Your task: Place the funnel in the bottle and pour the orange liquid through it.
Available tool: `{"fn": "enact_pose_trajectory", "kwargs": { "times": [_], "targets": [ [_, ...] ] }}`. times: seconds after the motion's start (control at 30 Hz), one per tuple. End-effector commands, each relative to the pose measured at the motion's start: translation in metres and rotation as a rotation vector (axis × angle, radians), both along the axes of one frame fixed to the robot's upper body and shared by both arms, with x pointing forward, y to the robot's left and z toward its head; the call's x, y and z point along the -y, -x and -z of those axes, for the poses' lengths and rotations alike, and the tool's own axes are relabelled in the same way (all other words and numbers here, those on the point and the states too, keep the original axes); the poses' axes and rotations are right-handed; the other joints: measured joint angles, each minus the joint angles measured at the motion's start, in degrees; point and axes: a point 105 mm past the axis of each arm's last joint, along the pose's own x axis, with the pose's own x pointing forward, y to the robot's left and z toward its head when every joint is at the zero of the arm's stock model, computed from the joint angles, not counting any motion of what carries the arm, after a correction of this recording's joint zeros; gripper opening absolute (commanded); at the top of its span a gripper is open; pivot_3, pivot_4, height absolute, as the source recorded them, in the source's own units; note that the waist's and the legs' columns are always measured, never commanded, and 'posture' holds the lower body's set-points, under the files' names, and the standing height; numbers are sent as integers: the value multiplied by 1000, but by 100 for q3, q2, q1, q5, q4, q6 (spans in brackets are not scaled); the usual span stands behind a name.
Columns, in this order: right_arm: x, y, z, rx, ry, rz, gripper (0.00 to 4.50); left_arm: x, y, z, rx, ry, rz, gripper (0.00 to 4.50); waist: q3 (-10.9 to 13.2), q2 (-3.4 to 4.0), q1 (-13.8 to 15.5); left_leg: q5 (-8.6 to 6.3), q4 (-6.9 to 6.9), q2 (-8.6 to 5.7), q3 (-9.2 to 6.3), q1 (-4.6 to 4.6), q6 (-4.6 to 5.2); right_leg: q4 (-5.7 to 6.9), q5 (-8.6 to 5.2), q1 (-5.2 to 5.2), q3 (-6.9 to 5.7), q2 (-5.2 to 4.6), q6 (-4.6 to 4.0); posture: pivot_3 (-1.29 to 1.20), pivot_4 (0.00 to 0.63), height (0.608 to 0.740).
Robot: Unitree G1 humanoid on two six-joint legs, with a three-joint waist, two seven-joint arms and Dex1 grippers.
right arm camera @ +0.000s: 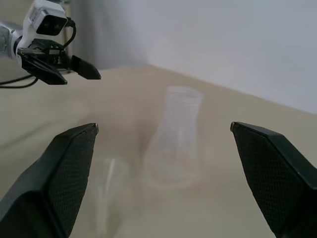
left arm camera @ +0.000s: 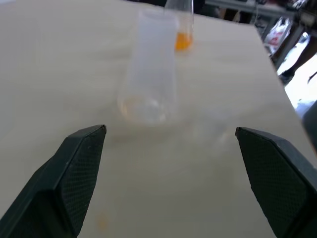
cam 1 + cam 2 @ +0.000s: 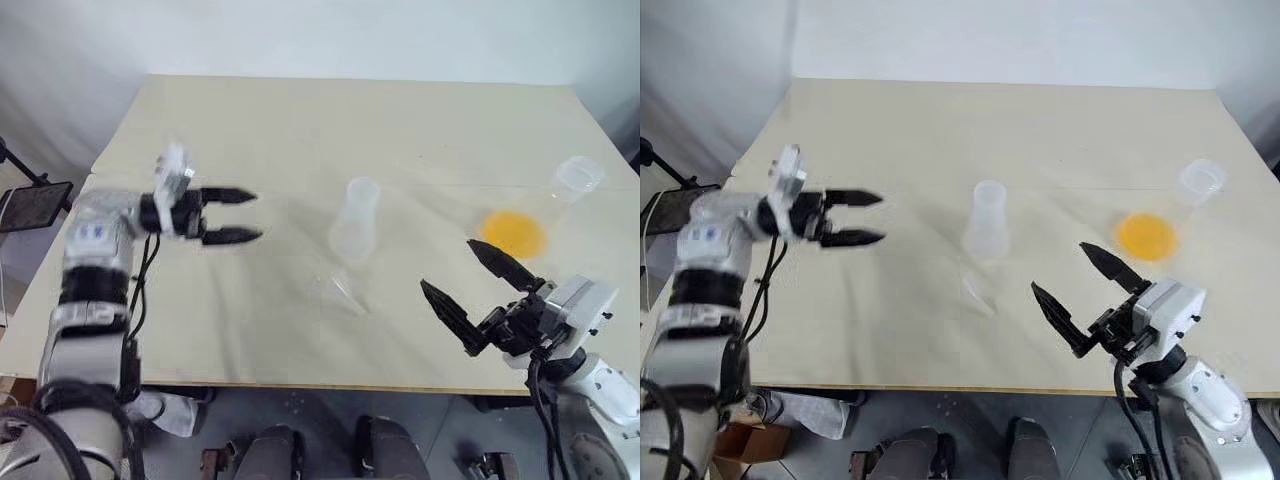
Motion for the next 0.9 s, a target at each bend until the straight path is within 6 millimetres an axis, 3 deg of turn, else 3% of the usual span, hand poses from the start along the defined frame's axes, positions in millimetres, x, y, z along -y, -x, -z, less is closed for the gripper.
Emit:
{"fn": "enact_pose_trajectory", "kwargs": {
  "times": [0.03, 0.1, 0.17, 0.27, 0.4, 0.53, 0.6, 0.7, 0.9],
  "targets": [
    [-8, 11, -1, -25, 82, -138, 4500, -35, 23, 1, 49, -23, -76, 4448, 0, -1, 45, 0, 3, 0, -7, -1, 0, -2, 0, 5, 0, 0, 0, 0, 150, 740],
    [-7, 15, 4, -57, 156, -200, 4500, -68, 41, 26, -11, -89, -187, 4448, -1, -2, 32, -3, 1, 1, -5, 7, 5, -7, 0, 12, 7, -4, 0, 0, 150, 740],
    [1, 16, 7, -85, 187, -210, 4500, -84, 54, 37, -27, -130, -237, 4448, -2, -3, 12, -5, -5, 3, -6, 9, 7, -8, 0, 12, 10, -6, -1, 0, 150, 740],
    [15, 16, 7, -100, 212, -191, 4500, -92, 66, 42, -14, -124, -286, 4448, -5, -9, 132, -6, 0, 2, -13, 7, 11, -12, 0, 21, 9, -13, -1, 0, 150, 740],
    [28, 19, 11, -127, 256, -190, 4500, -83, 81, 44, -28, -92, -278, 4448, -9, -16, 167, -10, 4, -2, -24, 7, 18, -21, 0, 32, 11, -61, -1, 0, 150, 740],
    [32, 23, 14, -156, 273, -199, 4500, -47, 77, 36, -4, -46, -192, 4448, -11, -16, 153, -10, 2, -4, -26, 8, 16, -22, 0, 32, 6, -63, -1, 0, 150, 740],
    [36, 25, 18, -174, 276, -180, 4500, -13, 70, 30, 11, -27, -95, 4448, -11, -16, 154, -10, 1, -4, -22, 10, 16, -21, 0, 32, 8, -60, -1, 0, 150, 740],
    [41, 29, 22, -196, 277, -156, 4500, 20, 63, 25, 15, -16, -6, 4448, -12, -18, 151, -10, 2, -9, -17, 11, 16, -15, 1, 32, 8, -23, 1, 0, 150, 740],
    [41, 36, 24, -209, 263, -107, 4500, 67, 46, 33, -37, -23, 111, 4448, -13, -16, 135, -9, -1, -8, -1, 14, 15, -13, 2, 26, -5, -9, 2, 0, 150, 740]
  ]
}}
